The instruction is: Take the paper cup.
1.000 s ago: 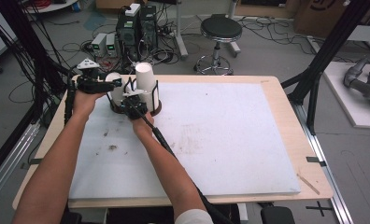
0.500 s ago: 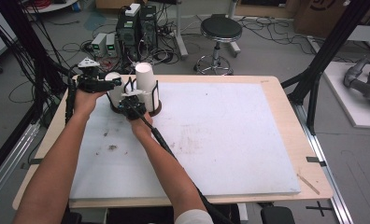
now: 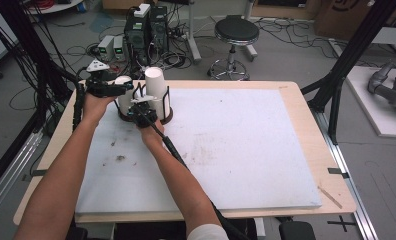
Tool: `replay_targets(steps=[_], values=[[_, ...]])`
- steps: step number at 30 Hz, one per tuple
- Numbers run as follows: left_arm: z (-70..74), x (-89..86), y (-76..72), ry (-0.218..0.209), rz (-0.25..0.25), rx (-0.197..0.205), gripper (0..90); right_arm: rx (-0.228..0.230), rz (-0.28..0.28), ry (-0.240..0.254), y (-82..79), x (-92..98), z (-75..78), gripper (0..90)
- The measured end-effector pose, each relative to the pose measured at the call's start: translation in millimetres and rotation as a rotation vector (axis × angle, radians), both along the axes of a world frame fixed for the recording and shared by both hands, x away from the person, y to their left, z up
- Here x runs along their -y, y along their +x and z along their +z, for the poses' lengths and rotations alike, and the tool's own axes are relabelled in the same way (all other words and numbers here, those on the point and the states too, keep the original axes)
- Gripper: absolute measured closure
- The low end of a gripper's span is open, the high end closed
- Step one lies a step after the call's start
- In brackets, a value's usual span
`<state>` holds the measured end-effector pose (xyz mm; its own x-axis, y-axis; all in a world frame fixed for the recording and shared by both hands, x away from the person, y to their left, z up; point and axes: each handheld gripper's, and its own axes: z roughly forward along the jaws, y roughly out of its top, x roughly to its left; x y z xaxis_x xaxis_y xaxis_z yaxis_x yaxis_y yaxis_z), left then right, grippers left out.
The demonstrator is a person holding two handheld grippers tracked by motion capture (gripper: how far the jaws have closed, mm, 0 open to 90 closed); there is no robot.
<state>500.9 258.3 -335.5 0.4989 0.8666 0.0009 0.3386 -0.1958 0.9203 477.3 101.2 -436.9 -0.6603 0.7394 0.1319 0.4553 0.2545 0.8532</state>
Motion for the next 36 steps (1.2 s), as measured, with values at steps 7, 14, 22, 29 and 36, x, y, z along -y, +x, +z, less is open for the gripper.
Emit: replay_targets(steps=[7, 14, 22, 29, 36], values=[[-7.2, 3.2, 9.6, 0.03, 0.003, -0.037, 22.0, -0.007, -0.006, 0.006, 0.6, -1.2, 0.0, 90.0], [-5.7, 3.1, 8.2, 0.037, -0.017, -0.023, 35.3, -0.006, -0.007, -0.002, 1.6, -1.4, 0.8, 90.0], [-4.2, 0.8, 7.3, 0.024, 0.0, -0.041, 35.7, -0.009, -0.013, 0.004, 1.2, -2.0, 0.7, 90.0], [-0.5, 0.9, 5.8, 0.036, 0.0, -0.058, 35.9, -0.019, -0.022, 0.007, 1.8, -2.4, 1.1, 90.0], [4.3, -4.5, 2.1, 0.033, 0.008, -0.083, 36.1, -0.021, -0.035, 0.006, 1.3, -5.2, 1.4, 90.0]])
